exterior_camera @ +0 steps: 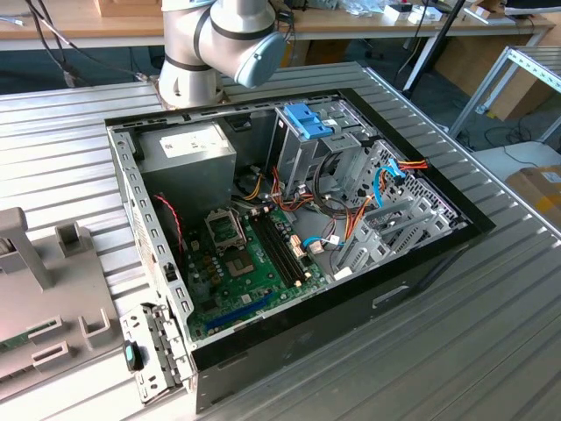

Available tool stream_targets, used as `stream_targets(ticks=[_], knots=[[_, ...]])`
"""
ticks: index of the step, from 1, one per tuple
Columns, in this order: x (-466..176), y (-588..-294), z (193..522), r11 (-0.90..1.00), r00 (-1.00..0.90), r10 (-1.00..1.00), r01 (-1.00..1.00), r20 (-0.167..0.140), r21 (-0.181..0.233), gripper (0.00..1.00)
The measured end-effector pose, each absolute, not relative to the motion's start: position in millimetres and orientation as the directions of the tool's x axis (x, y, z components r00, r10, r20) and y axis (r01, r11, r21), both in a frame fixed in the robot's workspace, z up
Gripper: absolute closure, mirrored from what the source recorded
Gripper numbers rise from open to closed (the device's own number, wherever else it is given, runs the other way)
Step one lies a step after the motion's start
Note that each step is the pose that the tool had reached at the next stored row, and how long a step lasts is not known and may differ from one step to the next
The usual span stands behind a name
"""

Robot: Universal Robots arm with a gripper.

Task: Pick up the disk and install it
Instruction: 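Pick up the disk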

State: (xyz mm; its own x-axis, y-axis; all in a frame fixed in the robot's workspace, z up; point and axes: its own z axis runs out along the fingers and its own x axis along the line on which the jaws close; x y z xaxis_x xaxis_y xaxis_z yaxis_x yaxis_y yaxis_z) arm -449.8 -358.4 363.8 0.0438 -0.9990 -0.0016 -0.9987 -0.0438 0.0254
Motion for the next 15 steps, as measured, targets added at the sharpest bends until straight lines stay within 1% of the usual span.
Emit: stream_targets(ticks=[12,13,14,15], knots=[[-452.6,-358.4,363.7,-0.046,0.045,-0.999,-0.999,-0.001,0.025,0.89],[-452.8,-358.4,363.7,-0.045,0.045,-0.999,-0.999,-0.002,0.025,0.76],[-452.9,-358.4,363.7,-0.046,0.045,-0.999,-0.999,-0.001,0.025,0.76],[-453.0,-358.4,363.7,-0.046,0.046,-0.999,-0.999,-0.002,0.025,0.71]])
